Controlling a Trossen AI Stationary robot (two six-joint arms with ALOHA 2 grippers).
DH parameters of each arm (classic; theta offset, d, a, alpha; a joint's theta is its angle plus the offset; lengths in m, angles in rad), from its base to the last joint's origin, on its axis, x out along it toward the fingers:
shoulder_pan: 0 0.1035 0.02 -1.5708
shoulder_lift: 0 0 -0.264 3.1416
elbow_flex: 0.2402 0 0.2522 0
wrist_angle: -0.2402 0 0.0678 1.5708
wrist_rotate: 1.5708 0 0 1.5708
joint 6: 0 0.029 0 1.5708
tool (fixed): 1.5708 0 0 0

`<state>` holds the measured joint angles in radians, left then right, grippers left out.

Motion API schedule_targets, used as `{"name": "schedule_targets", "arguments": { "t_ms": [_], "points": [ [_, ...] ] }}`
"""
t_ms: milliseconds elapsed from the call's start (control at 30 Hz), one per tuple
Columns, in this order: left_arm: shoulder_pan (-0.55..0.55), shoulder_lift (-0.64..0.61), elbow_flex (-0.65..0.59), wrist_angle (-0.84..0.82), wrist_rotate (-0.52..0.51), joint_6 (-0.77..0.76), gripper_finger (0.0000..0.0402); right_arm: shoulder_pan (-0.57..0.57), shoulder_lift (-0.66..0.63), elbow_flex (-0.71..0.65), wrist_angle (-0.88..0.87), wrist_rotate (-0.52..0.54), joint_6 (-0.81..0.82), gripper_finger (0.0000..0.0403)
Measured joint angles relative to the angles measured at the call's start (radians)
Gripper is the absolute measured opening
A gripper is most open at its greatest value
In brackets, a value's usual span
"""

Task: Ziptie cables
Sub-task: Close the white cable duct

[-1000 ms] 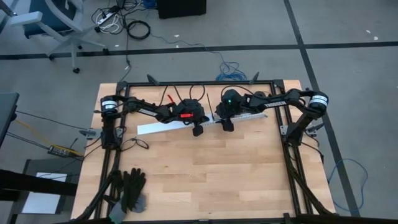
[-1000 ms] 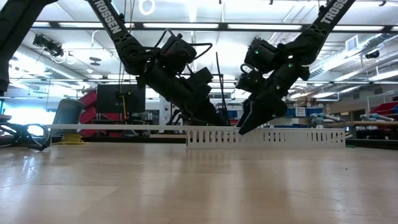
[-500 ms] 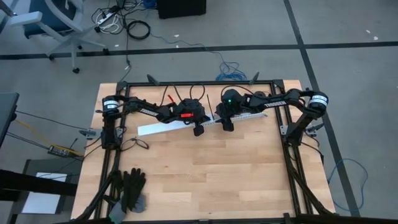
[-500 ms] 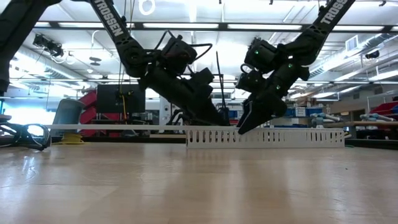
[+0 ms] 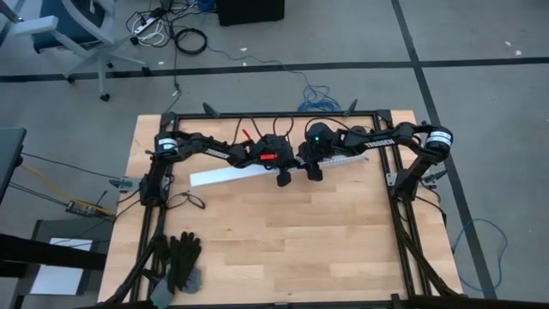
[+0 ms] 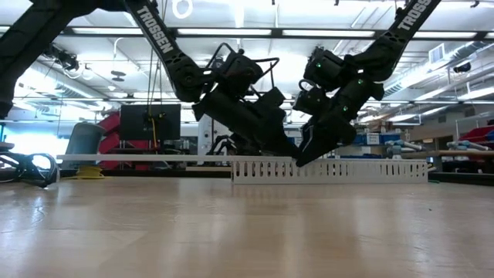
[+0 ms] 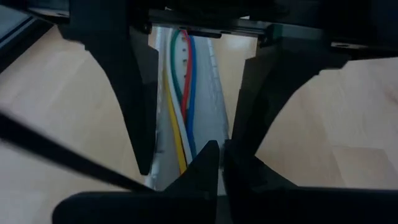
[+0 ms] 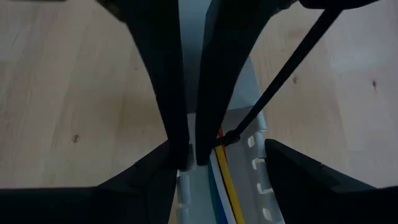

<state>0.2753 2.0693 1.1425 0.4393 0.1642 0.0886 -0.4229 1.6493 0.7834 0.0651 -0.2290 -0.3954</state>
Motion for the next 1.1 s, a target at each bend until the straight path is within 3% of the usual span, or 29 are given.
{"name": "schedule_targets", "arguments": {
  "t_ms": [467,767,933,1100],
  "points": [
    [-0.006,-0.098,0.026,-0.009,-0.008,0.045,0.0000,0.000,0.002,0.000,0.005,-0.001,0.006,0.0216],
    [-0.007,-0.180,0.026,-0.325,-0.082,0.065,0.0000,0.000,0.002,0.000,0.002,-0.001,0.006,0.0218],
    [-0.011,-0.183,0.012,-0.357,-0.097,0.062,0.0000,0.000,0.002,0.000,0.002,-0.001,0.006,0.0220],
    [-0.012,-0.250,-0.068,-0.339,-0.193,0.055,0.0000,0.000,0.002,0.000,0.001,0.000,0.025,0.0220]
  ]
}}
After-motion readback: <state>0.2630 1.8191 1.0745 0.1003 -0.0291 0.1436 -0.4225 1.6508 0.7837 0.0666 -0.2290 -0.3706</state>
